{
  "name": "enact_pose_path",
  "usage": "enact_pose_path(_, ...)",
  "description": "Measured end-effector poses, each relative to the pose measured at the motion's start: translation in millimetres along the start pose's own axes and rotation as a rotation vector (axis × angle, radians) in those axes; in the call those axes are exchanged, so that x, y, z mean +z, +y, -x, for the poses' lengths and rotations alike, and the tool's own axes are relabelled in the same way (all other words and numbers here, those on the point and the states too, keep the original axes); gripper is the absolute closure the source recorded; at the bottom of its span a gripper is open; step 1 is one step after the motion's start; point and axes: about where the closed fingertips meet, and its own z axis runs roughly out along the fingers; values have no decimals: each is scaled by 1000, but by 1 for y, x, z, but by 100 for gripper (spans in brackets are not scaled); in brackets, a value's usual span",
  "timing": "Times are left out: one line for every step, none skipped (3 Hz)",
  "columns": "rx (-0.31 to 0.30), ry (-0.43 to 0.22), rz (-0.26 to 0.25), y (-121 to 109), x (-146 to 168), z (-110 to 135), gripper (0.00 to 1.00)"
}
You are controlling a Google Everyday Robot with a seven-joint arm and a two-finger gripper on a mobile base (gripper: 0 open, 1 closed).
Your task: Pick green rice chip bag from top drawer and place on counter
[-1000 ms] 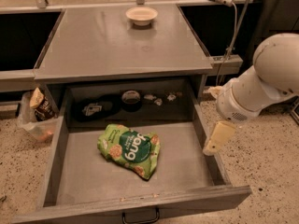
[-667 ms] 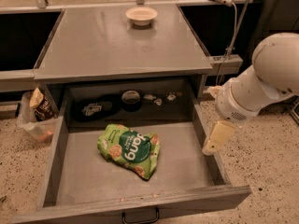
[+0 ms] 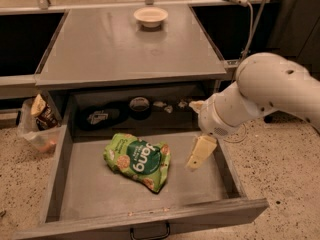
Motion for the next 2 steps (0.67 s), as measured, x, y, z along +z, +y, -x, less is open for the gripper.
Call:
enact_pose_path(-42,-91,61,19,41,45,0)
enact_pose_path(-62,-125,121,47,74,78,0)
